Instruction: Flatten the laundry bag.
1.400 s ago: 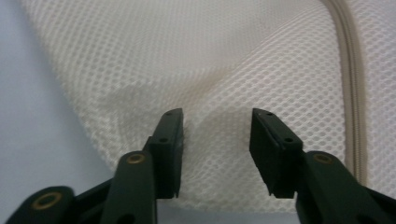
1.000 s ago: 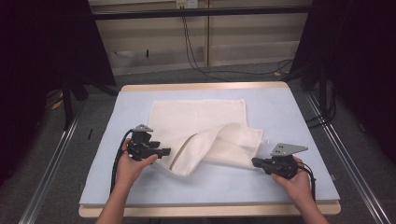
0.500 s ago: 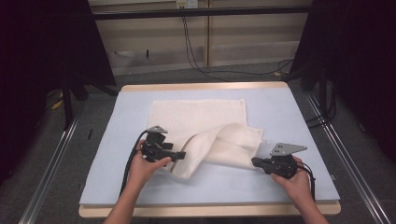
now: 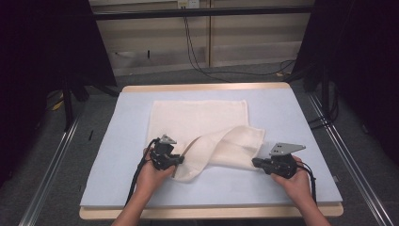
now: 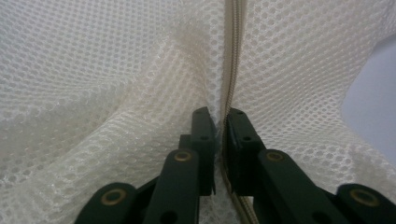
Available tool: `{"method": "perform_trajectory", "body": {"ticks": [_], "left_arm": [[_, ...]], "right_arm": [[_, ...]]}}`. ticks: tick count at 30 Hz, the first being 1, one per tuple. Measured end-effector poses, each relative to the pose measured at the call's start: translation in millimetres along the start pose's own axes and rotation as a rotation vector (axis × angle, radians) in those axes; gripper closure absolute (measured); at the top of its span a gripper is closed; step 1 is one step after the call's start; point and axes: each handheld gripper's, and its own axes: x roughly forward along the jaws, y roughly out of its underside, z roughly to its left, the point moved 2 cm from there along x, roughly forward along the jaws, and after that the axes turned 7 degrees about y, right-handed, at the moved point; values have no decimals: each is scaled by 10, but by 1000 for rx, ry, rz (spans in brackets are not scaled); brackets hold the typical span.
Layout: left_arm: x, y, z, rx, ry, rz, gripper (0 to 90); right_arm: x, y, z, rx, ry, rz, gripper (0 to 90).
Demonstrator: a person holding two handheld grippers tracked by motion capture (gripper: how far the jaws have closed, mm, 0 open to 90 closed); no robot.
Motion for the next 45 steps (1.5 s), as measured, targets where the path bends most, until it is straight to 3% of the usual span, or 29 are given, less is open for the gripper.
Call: {"method": "perform_trajectory", "body": {"ticks": [3,9,11,21,30,35,37,41,43,45], "left_arm": [[-11,-8,12,-13,3,8,853],[-83,-16,48,-58,66,-1,859],[-151,7,83,-54,93,9,859],[-452,124,145,-111,191,-47,856],[-654,265,226,-159,252,-64,854],[-740,344,232,-168,261,-63,852],[-748,359,235,-167,263,-63,850],[-781,371,232,-166,256,-64,850],[-797,381,247,-165,258,-58,850],[-808,388,266,-165,251,-58,850]], "right_arm": [[-4,-1,-4,1,0,-1,884],[-2,-4,-12,6,1,-3,884],[3,-5,-20,8,-2,-5,884],[6,-43,-61,7,41,-27,884],[3,-132,-132,21,68,-89,882],[-15,-133,-161,45,32,-88,837],[-29,-128,-169,53,18,-75,777],[-125,-107,-221,69,29,-54,692],[-181,-73,-266,83,75,-33,672],[-220,-45,-322,96,91,-40,671]]}}
